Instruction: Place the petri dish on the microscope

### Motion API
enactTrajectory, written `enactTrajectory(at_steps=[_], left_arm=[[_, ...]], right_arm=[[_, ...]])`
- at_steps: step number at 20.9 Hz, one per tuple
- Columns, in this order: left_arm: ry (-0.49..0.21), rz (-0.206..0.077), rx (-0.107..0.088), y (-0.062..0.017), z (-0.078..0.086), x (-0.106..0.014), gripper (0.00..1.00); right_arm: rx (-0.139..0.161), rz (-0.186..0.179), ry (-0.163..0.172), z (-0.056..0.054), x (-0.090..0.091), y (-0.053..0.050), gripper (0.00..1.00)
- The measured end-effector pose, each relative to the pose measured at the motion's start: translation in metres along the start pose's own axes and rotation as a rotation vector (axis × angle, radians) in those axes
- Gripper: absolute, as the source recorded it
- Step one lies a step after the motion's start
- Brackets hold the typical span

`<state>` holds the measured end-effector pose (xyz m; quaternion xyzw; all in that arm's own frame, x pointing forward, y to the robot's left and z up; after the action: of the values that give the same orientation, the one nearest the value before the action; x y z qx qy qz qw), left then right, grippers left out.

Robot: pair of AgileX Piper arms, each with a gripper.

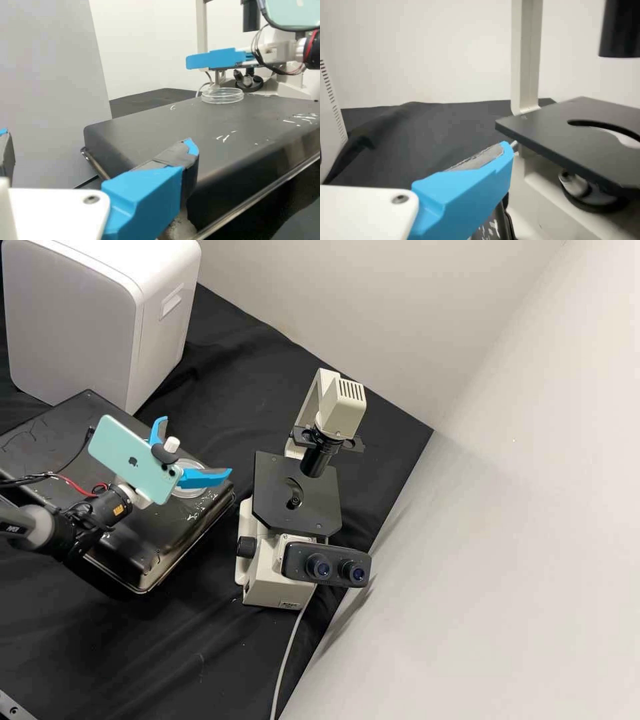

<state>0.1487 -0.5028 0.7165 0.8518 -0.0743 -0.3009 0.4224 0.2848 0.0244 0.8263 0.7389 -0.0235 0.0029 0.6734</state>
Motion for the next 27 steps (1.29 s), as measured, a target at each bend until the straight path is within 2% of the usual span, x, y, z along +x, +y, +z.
enactTrajectory(at_steps=[5,11,15,20,24,27], left_arm=[[-0.008,-0.001,0.0,-0.0003,0.002,0.0,1.0],[-0.01,-0.002,0.0,-0.0003,0.002,0.0,1.0],[-0.01,-0.002,0.0,-0.0003,0.002,0.0,1.0],[-0.01,-0.002,0.0,-0.0003,0.002,0.0,1.0],[-0.011,-0.002,-0.001,-0.0004,0.002,0.0,1.0],[-0.012,-0.002,-0.003,-0.0005,0.003,0.0,1.0]], right_arm=[[-0.014,0.009,0.014,0.006,-0.018,-0.001,1.0],[-0.02,0.003,-0.007,0.015,-0.029,-0.003,1.0],[-0.019,-0.009,-0.022,0.019,-0.03,-0.006,1.0],[-0.026,-0.055,-0.064,0.03,-0.024,-0.018,1.0],[-0.04,-0.075,-0.088,0.035,-0.018,-0.025,1.0],[-0.045,-0.073,-0.079,0.036,-0.015,-0.028,1.0]])
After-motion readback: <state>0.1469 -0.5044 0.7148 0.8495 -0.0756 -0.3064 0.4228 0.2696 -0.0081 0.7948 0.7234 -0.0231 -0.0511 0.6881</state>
